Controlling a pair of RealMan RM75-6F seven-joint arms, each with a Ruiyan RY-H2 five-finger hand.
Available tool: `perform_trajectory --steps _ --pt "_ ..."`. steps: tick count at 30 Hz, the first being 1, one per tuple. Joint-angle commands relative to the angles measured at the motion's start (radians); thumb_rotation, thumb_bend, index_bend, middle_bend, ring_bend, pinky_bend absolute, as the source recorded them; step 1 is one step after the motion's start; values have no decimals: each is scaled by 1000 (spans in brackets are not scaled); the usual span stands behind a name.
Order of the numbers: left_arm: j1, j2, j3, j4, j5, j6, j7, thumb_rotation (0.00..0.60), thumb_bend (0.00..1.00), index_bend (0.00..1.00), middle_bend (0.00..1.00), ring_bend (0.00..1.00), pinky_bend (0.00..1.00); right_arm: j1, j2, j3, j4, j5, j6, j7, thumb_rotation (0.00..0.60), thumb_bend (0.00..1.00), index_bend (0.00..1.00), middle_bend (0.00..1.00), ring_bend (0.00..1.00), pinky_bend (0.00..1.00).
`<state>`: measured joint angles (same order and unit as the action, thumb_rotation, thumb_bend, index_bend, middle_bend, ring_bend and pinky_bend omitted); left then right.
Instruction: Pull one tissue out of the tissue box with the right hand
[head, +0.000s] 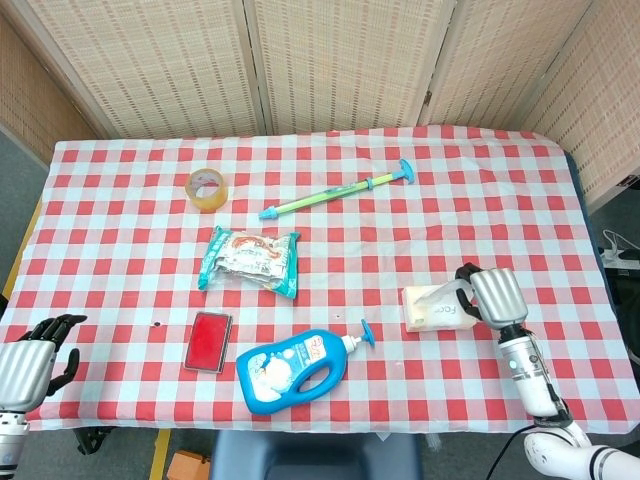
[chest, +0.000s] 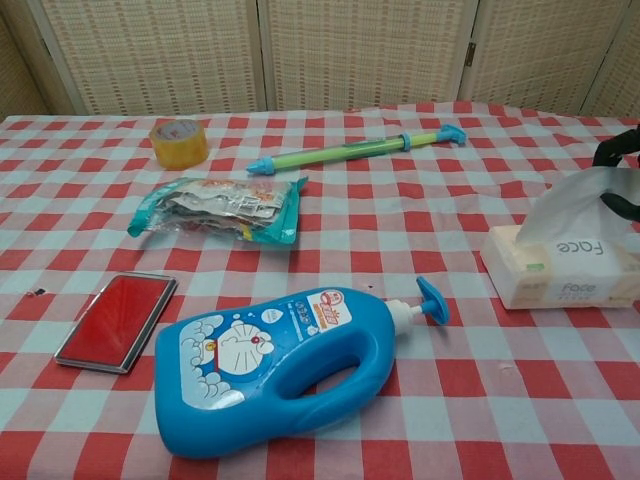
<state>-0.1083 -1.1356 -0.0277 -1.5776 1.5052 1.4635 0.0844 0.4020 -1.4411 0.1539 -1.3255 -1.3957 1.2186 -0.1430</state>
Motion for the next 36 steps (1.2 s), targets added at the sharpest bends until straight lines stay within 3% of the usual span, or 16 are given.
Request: perform_trajectory --steps 1,4,5,10,17,22,24,25,27,29,32,36 --pt "0 0 0 0 -1 -2 1 600 562 255 261 244 470 -12 41 28 -65 -14 59 30 600 688 876 504 733 805" --pt "-1 0 1 -1 -1 -3 2 600 562 255 262 244 470 -19 69 41 -108 -17 85 31 600 687 877 504 733 805" --pt "-1 1 2 -2 2 -2 3 600 562 255 261 244 470 -36 113 66 -166 -30 145 33 600 687 880 504 733 805" --pt "1 1 5 -5 10 3 6 600 562 255 261 244 471 -141 283 37 -359 -30 235 13 600 688 885 504 733 805" --pt "0 0 5 -8 9 2 15 600 562 256 261 243 471 -273 327 -73 -336 -52 317 -37 600 688 885 504 732 805" --pt "-4 -3 10 -10 16 -6 32 600 563 255 261 244 470 -298 301 -88 -286 -7 295 -58 600 688 876 504 719 805" --pt "-5 -4 11 -9 18 -6 35 600 562 255 261 243 471 -299 306 -89 -297 9 279 -65 600 685 790 504 689 802" --pt "-5 -5 11 -8 18 -7 36 600 562 255 261 243 471 -301 309 -86 -312 17 276 -66 600 658 701 503 662 796" --pt "-5 -5 10 -6 15 -8 35 600 562 256 261 243 471 -304 316 -88 -328 17 274 -70 600 500 513 477 612 771" --pt "-4 -5 10 -6 11 -9 35 600 562 256 261 243 471 -312 324 -86 -347 21 284 -89 600 304 387 439 580 748" --pt "-3 -4 9 -7 12 -6 34 600 562 256 261 244 471 -324 328 -86 -367 8 305 -86 600 115 269 387 543 716" --pt "-3 -5 10 -7 15 -4 37 600 562 255 261 243 472 -330 335 -89 -377 -3 308 -84 600 45 141 316 492 679"
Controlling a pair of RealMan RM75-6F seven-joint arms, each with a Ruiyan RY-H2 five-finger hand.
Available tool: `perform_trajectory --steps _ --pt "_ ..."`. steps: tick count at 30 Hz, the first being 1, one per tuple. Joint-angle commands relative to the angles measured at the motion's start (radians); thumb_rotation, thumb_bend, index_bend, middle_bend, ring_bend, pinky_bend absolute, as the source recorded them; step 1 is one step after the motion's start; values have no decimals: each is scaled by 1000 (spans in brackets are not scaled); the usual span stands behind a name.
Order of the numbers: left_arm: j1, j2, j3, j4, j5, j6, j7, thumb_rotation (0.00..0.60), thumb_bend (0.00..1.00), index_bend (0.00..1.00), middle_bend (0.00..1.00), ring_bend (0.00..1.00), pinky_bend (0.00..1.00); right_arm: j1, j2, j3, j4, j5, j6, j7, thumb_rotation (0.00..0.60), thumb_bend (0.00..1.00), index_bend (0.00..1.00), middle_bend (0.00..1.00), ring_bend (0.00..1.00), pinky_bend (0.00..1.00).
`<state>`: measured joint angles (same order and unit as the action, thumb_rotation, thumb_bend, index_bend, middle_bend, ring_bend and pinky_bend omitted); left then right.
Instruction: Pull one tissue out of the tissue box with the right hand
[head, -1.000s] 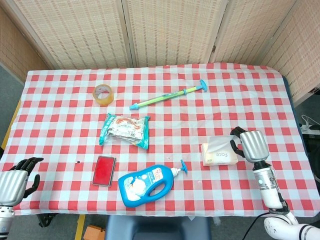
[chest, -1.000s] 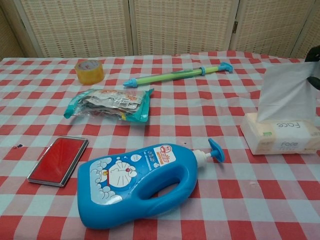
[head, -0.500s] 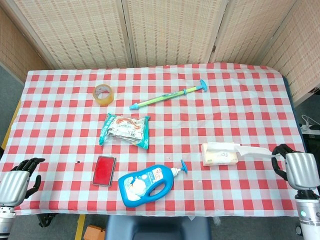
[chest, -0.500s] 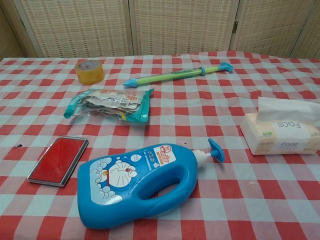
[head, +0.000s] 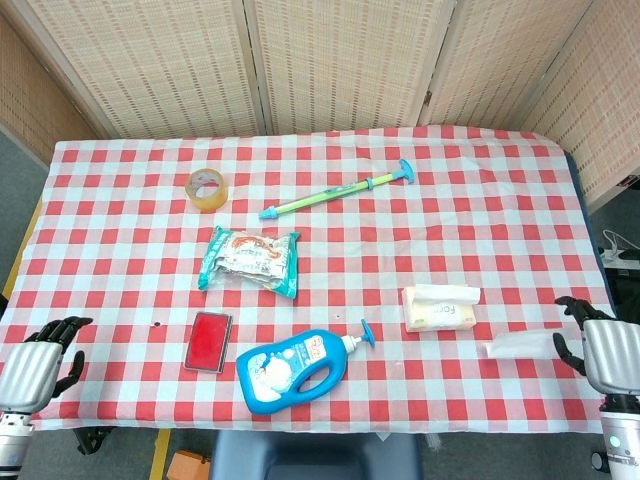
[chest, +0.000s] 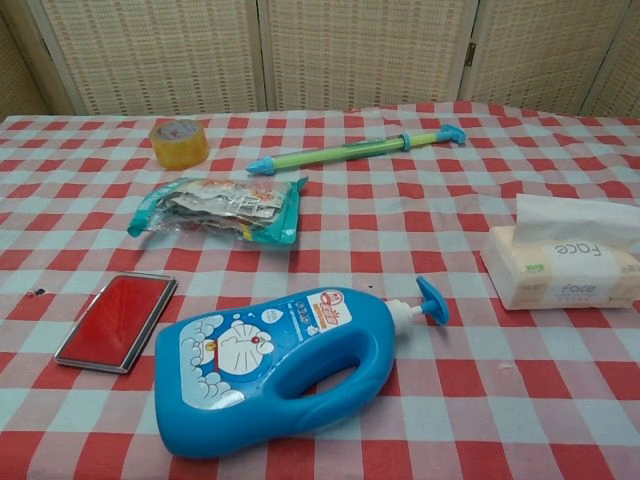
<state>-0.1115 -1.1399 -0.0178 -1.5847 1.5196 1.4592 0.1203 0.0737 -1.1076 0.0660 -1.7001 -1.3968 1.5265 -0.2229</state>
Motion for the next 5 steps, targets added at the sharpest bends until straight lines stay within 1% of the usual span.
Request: perform_trajectory --steps 1,3,5 --pt "0 -1 2 1 1 -2 1 600 562 255 261 244 472 -3 3 0 -5 -1 -1 -7 600 43 114 303 483 675" --pt "-2 0 3 2 0 -6 -1 600 562 255 261 244 472 -3 2 2 -7 1 -3 -10 600 43 72 283 470 670" --pt "-4 -1 1 5 -6 -13 -4 600 561 255 261 244 472 -1 -4 8 -5 0 0 -14 600 43 60 277 464 668"
